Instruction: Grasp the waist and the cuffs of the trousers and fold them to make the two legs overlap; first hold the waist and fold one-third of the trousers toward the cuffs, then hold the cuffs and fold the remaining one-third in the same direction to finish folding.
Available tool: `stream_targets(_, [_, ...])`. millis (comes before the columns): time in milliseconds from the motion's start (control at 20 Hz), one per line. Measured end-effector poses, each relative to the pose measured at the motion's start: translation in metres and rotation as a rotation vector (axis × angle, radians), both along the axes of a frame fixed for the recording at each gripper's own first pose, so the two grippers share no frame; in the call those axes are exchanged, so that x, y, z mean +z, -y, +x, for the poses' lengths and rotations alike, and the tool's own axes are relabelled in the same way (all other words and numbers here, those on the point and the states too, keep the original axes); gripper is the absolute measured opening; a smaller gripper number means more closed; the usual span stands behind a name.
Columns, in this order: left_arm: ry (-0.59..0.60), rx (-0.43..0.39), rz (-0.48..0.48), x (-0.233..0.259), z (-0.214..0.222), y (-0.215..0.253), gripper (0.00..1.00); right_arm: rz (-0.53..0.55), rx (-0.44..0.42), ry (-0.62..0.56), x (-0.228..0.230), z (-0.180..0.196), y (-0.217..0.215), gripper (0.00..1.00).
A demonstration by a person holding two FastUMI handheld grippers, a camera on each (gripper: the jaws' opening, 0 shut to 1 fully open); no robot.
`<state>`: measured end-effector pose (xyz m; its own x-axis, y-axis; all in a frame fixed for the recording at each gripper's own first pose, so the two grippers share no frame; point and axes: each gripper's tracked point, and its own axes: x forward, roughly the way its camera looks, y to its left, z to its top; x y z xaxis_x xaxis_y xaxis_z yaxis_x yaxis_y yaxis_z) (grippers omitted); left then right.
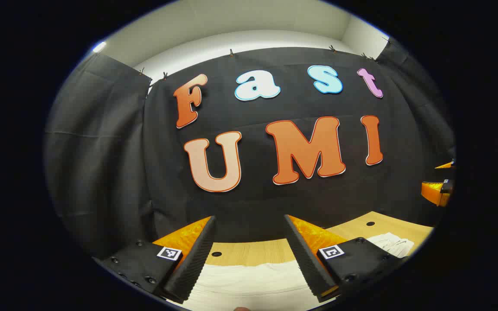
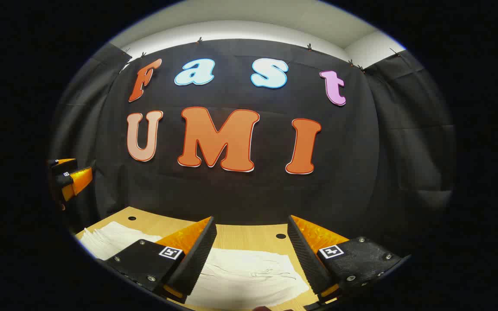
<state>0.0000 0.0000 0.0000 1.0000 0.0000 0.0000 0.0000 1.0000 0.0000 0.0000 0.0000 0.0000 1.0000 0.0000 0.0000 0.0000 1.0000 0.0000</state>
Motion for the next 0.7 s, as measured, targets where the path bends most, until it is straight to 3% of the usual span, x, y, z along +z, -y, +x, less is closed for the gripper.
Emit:
stream_targets(450, [0.005,0.066,0.019,0.004,-0.031,0.016,0.99,-0.036,0.109,-0.008,-0.010,0.000,0.001,0.99])
stream_targets(700, [-0.009,0.078,0.043,0.000,-0.027,-0.002,0.99,-0.025,0.106,-0.033,-0.017,0.008,-0.007,0.99])
